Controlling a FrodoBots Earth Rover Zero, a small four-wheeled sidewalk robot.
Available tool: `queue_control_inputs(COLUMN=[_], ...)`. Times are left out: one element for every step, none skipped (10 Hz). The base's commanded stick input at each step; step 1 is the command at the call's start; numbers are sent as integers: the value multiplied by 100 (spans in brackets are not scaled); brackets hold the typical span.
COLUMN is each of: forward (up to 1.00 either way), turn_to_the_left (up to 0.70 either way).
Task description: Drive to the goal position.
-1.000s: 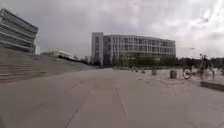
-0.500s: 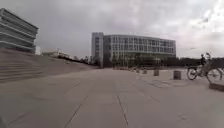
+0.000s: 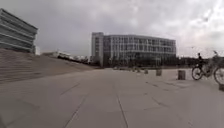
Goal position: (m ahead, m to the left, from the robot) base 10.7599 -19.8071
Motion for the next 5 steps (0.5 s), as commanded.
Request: queue_control_inputs(forward=[70, 70, 70, 70, 70], turn_to_the_left=[0, 0, 0, 0, 0])
